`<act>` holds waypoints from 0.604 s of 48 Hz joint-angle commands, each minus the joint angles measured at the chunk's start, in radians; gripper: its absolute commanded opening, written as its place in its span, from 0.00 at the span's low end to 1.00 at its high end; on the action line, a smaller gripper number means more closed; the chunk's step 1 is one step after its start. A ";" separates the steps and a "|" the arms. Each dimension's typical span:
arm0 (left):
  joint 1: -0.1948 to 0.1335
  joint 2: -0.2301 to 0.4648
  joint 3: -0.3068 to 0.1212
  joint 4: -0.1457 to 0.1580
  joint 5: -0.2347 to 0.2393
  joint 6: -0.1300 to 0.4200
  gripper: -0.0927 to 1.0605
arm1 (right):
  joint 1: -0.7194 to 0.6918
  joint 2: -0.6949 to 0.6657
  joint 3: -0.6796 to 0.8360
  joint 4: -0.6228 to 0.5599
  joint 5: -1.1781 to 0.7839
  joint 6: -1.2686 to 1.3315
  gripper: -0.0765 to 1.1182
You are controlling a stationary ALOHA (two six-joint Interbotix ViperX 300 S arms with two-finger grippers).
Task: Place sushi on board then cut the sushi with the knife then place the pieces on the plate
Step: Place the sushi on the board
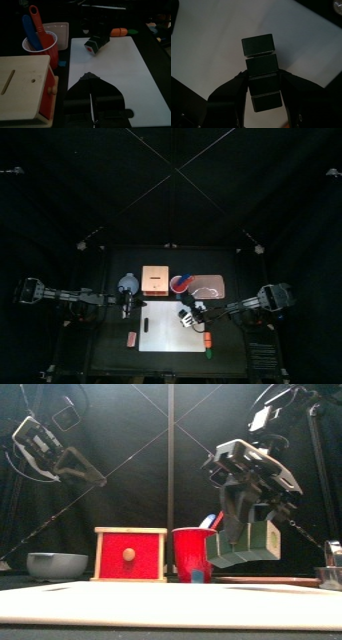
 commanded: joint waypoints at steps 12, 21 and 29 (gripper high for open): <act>-0.002 -0.003 -0.012 0.009 0.025 0.003 0.05 | 0.089 0.150 -0.275 -0.095 0.327 0.350 0.52; -0.003 -0.011 -0.017 0.014 0.067 0.003 0.05 | 0.091 0.244 -0.417 -0.075 0.480 0.393 0.52; -0.003 -0.023 -0.015 0.014 0.080 0.003 0.05 | 0.087 0.313 -0.512 -0.028 0.591 0.399 0.52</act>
